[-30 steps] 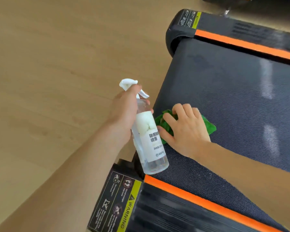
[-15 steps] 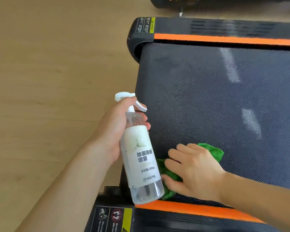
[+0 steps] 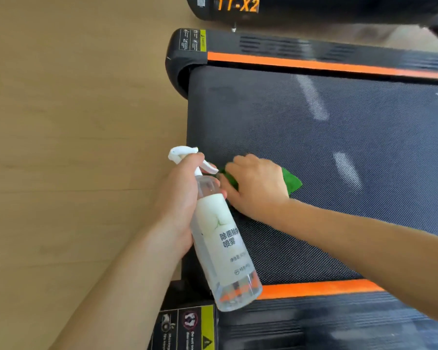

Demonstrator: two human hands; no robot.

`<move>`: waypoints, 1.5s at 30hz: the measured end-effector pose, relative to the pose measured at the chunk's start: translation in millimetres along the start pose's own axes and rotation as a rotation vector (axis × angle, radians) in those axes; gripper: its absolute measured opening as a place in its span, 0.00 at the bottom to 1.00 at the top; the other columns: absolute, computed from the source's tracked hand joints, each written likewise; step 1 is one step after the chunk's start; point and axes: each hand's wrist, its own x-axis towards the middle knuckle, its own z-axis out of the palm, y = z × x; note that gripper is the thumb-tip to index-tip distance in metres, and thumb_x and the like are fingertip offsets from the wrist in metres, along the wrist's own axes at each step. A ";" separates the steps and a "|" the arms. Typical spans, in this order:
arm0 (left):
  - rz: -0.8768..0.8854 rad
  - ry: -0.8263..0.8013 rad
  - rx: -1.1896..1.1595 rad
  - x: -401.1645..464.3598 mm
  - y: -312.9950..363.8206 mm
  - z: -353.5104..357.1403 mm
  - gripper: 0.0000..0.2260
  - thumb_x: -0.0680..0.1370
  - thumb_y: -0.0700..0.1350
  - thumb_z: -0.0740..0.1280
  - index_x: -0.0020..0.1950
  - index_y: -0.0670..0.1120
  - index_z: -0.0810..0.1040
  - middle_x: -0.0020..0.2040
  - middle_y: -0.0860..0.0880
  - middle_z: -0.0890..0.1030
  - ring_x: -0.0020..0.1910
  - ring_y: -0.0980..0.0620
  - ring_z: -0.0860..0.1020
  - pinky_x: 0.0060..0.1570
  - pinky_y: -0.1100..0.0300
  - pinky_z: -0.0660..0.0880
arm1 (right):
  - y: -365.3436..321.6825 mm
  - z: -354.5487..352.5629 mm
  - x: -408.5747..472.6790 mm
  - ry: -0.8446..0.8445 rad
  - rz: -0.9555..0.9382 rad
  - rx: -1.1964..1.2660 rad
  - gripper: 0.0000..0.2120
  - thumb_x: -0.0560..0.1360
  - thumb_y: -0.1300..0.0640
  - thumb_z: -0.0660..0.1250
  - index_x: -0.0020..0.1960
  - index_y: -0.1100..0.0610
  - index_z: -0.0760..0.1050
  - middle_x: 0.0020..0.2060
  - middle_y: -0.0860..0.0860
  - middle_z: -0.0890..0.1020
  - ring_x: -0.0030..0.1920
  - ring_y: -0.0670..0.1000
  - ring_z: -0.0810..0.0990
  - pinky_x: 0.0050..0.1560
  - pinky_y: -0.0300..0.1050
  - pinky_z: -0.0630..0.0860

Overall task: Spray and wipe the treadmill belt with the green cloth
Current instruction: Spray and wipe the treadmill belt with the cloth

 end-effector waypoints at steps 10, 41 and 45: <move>0.047 -0.020 0.094 4.2 -1.6 1.6 0.12 0.83 0.53 0.66 0.49 0.45 0.80 0.29 0.50 0.80 0.27 0.52 0.81 0.35 0.59 0.77 | 105.8 -33.5 -50.5 -0.039 -0.020 -0.148 0.22 0.83 0.43 0.54 0.39 0.55 0.74 0.36 0.52 0.74 0.40 0.58 0.75 0.36 0.49 0.74; 0.144 -0.043 0.139 5.6 -6.7 25.7 0.09 0.83 0.49 0.65 0.51 0.44 0.79 0.28 0.49 0.78 0.27 0.49 0.80 0.30 0.62 0.76 | -3.2 -43.9 -69.6 -0.247 0.380 -0.175 0.22 0.80 0.37 0.50 0.49 0.52 0.72 0.46 0.50 0.78 0.48 0.56 0.79 0.37 0.50 0.66; 0.149 -0.052 0.148 2.9 -6.4 23.4 0.10 0.83 0.50 0.65 0.52 0.44 0.79 0.28 0.50 0.79 0.27 0.50 0.81 0.31 0.63 0.76 | 38.1 -43.7 -58.6 -0.201 0.181 -0.220 0.22 0.80 0.38 0.51 0.42 0.52 0.72 0.39 0.49 0.78 0.41 0.56 0.80 0.31 0.46 0.65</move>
